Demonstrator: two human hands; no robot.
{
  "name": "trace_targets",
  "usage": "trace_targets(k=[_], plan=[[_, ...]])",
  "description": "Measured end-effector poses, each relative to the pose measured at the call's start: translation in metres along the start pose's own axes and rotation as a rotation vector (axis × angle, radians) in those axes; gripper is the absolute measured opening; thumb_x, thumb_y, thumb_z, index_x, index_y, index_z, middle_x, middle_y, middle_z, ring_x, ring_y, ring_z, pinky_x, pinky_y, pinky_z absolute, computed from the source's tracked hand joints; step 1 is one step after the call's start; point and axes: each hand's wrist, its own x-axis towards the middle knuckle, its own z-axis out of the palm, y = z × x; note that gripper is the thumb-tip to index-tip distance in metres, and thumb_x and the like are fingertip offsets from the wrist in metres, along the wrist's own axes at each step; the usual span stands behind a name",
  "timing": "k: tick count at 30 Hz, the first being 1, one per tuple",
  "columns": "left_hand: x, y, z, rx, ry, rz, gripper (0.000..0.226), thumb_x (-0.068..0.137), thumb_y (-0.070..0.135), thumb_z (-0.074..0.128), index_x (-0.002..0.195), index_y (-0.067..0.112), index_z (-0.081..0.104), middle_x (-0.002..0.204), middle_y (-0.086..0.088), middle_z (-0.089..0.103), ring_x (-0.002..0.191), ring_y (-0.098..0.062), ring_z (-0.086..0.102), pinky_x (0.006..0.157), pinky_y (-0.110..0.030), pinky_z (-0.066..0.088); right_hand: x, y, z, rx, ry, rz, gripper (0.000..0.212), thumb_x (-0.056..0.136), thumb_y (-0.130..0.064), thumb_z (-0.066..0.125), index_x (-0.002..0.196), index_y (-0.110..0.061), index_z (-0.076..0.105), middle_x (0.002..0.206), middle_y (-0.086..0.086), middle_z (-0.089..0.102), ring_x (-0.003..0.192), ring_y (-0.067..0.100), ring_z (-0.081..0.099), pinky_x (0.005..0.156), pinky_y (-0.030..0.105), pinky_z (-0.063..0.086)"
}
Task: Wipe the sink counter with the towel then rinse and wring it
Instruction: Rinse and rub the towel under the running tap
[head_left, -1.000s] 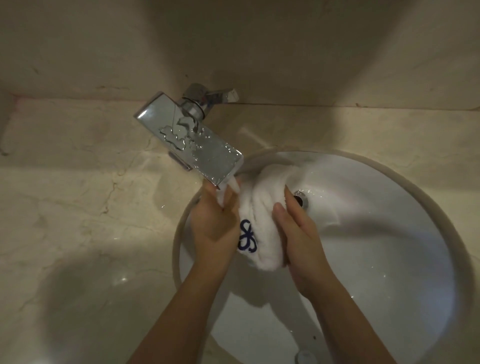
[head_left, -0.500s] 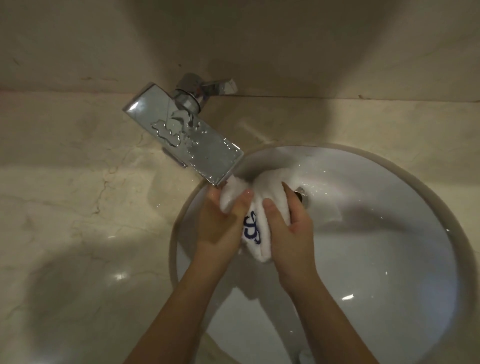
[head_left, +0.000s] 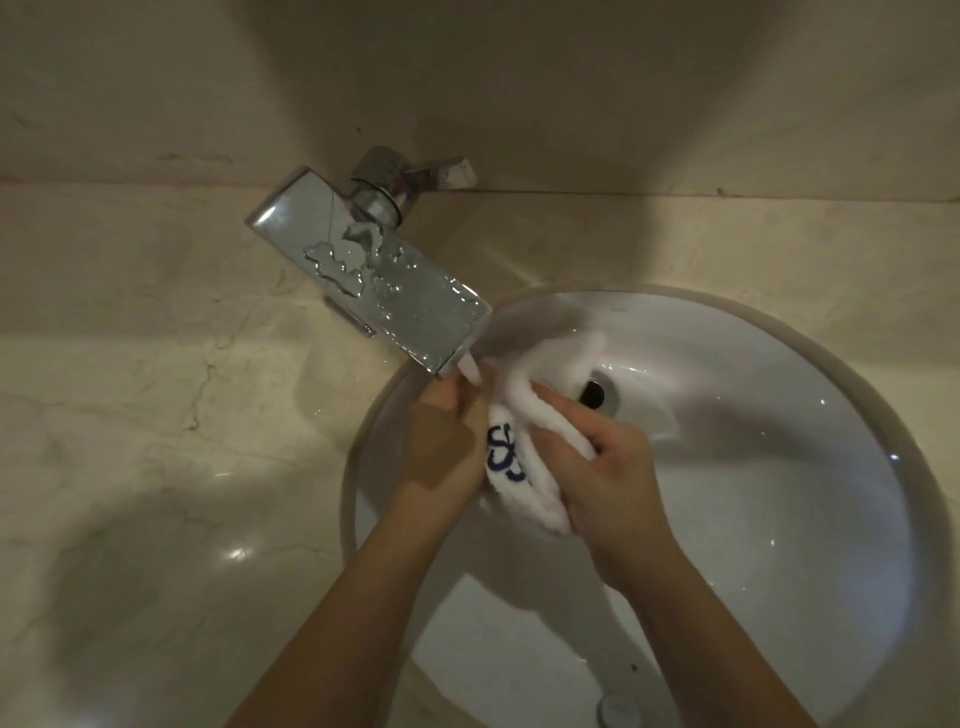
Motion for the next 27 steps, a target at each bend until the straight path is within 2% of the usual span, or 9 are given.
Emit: trace_targets(k=[3,7,9,12,17,20,22,24,27], plan=[[-0.005,-0.003,0.004,-0.079,-0.032,-0.069,0.021,0.104,0.026,0.054,0.106,0.010,0.067,0.098,-0.011,0.073,0.103,-0.035,0.069,0.091,-0.045,0.054,-0.008,0.005,-0.007,0.021,0.017,0.043,0.039,0.098,-0.002,0.066,0.112,-0.036,0.076,0.109,-0.014,0.081,0.104,0.004,0.075,0.085,0.021,0.059],[-0.008,0.000,-0.001,-0.116,-0.132,-0.064,0.014,0.106,0.022,0.052,0.112,0.023,0.065,0.100,0.012,0.074,0.094,0.007,0.069,0.086,-0.013,0.051,-0.011,0.015,-0.008,0.094,0.080,0.203,0.023,0.103,-0.015,0.060,0.121,-0.031,0.060,0.116,0.001,0.076,0.105,0.022,0.076,0.087,0.037,0.063],[-0.013,-0.002,-0.007,-0.044,-0.200,-0.017,0.018,0.107,0.020,0.049,0.118,0.031,0.058,0.108,0.021,0.069,0.097,0.016,0.064,0.093,-0.014,0.050,-0.007,0.016,-0.005,0.098,0.124,0.243,0.016,0.104,-0.019,0.058,0.113,-0.032,0.060,0.111,0.000,0.076,0.105,0.022,0.074,0.089,0.041,0.061],[-0.020,-0.005,-0.013,-0.085,-0.271,-0.035,0.030,0.107,0.018,0.048,0.131,0.037,0.052,0.119,0.021,0.070,0.112,0.006,0.066,0.098,-0.023,0.054,0.002,0.012,0.003,0.109,0.206,0.227,0.003,0.104,-0.033,0.058,0.103,-0.031,0.060,0.101,-0.005,0.075,0.096,0.016,0.073,0.087,0.040,0.060],[-0.022,0.018,0.001,-0.132,-0.072,-0.256,0.015,0.107,0.036,0.046,0.102,0.035,0.060,0.079,0.021,0.068,0.079,0.001,0.067,0.066,-0.006,0.046,0.003,0.016,0.020,-0.022,0.259,0.073,0.029,0.105,-0.043,0.054,0.082,-0.026,0.054,0.071,-0.015,0.059,0.071,0.008,0.055,0.072,0.035,0.048],[-0.017,0.024,0.009,-0.098,0.026,-0.282,0.027,0.107,0.039,0.044,0.086,0.030,0.059,0.075,0.020,0.058,0.077,-0.007,0.059,0.069,-0.013,0.042,-0.010,0.018,0.030,-0.091,0.310,0.004,0.035,0.107,-0.038,0.052,0.076,-0.021,0.049,0.064,-0.015,0.057,0.062,0.002,0.051,0.064,0.028,0.045],[-0.019,0.024,0.010,0.045,0.026,-0.240,0.027,0.106,0.044,0.042,0.092,0.029,0.060,0.077,0.020,0.060,0.077,-0.001,0.059,0.070,-0.013,0.043,-0.007,0.015,0.032,-0.175,0.345,-0.034,0.036,0.108,-0.036,0.052,0.075,-0.020,0.050,0.062,-0.014,0.059,0.058,0.001,0.052,0.060,0.025,0.044],[-0.027,0.018,0.008,0.110,0.034,-0.172,0.026,0.108,0.039,0.042,0.103,0.026,0.063,0.090,0.011,0.068,0.090,-0.011,0.067,0.084,-0.022,0.050,0.010,0.008,0.033,-0.249,0.344,-0.017,0.032,0.106,-0.035,0.054,0.079,-0.017,0.058,0.068,-0.007,0.062,0.065,0.005,0.059,0.062,0.022,0.045],[-0.034,0.019,0.005,0.089,0.101,-0.192,0.020,0.108,0.033,0.040,0.108,0.029,0.059,0.087,0.016,0.060,0.096,-0.016,0.059,0.085,-0.027,0.040,0.049,-0.001,0.034,-0.268,0.321,0.097,0.033,0.101,-0.031,0.058,0.076,-0.009,0.057,0.067,-0.002,0.056,0.065,0.014,0.052,0.067,0.032,0.037]])
